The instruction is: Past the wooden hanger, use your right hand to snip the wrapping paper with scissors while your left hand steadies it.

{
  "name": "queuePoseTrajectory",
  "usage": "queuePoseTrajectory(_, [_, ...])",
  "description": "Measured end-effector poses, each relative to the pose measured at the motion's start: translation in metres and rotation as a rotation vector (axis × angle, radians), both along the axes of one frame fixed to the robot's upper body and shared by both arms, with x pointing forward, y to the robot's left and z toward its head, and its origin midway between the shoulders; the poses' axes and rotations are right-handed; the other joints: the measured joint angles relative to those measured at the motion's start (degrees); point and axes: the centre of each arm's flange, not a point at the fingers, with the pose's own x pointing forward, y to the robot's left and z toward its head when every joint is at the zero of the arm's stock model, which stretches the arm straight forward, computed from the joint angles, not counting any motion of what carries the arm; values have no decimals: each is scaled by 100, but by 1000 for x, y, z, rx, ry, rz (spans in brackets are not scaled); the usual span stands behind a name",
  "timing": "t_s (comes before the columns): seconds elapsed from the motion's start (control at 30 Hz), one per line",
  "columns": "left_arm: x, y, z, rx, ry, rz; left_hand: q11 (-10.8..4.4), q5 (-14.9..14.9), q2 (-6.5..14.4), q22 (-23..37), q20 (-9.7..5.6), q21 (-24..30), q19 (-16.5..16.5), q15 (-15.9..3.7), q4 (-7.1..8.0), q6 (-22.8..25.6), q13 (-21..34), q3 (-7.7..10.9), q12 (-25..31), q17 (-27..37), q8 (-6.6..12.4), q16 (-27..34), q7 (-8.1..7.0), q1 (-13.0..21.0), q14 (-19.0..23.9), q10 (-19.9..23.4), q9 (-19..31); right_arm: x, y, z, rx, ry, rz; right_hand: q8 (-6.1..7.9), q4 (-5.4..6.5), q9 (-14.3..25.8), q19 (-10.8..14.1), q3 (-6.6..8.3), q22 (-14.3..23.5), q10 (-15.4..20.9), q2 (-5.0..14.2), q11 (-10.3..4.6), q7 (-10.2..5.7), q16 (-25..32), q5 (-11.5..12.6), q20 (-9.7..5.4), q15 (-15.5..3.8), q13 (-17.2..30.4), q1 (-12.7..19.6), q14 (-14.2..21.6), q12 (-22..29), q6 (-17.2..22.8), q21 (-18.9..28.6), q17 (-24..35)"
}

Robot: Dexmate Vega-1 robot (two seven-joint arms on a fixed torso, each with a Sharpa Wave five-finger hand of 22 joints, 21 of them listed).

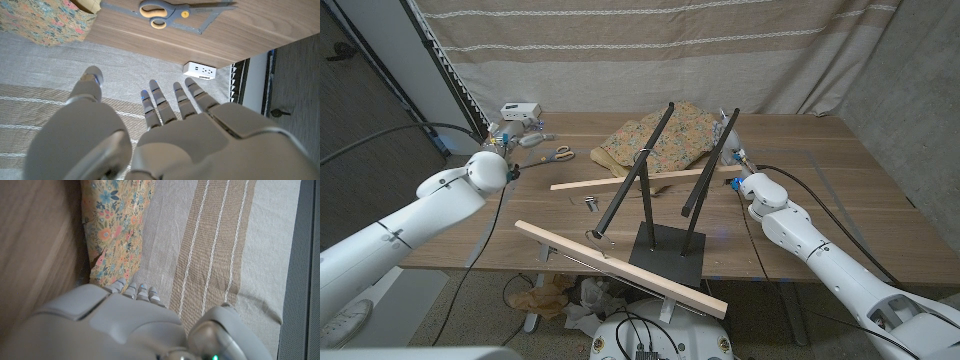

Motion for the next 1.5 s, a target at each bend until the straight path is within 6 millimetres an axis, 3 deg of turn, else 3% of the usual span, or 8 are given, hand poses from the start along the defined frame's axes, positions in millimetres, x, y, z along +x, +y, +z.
queuePoseTrajectory(0.33, [-3,-7,5,92,-18,132,-5,141,-8,0,-31,0,30,19,81,51,54,-240,-45,28,6,34,-13,53,23,-140,80,-2,2,2,-16,-8,4,0,0,0,0,0,-7,31,0,-31,0,0,19,0,0,0,0,0,0,0,0,0])
queuePoseTrajectory(0.63, [-1,-15,6,178,-37,237,-31,253,15,27,-7,23,116,-1,125,113,109,-440,-16,54,49,118,-13,75,248,79,141,-3,2,4,-12,-12,1,0,0,0,0,0,-7,51,0,-10,-32,0,19,0,0,0,0,0,0,32,0,0])
queuePoseTrajectory(0.87, [6,-18,5,212,-34,269,-22,279,16,26,10,23,133,-2,119,138,133,-482,25,54,49,118,-32,77,309,148,159,-4,1,5,-10,-21,0,0,1,0,0,0,-7,53,22,-11,-31,0,18,0,0,0,22,0,45,31,0,0])
queuePoseTrajectory(1.23, [17,-14,6,237,16,272,-53,306,218,26,-31,23,174,-2,99,419,187,-463,89,107,156,118,-32,354,370,322,212,-6,-2,8,1,-36,2,22,-23,0,0,-23,-6,125,22,-1,-73,0,40,0,-12,0,22,-12,45,73,0,0])
queuePoseTrajectory(1.5, [25,-12,6,258,60,291,-46,306,188,26,0,46,205,2,99,418,187,-463,89,107,156,117,-32,384,414,393,212,-8,-7,9,24,-41,24,131,-50,0,11,-51,-6,610,61,-149,-212,0,62,53,-77,29,61,10,213,579,0,0])
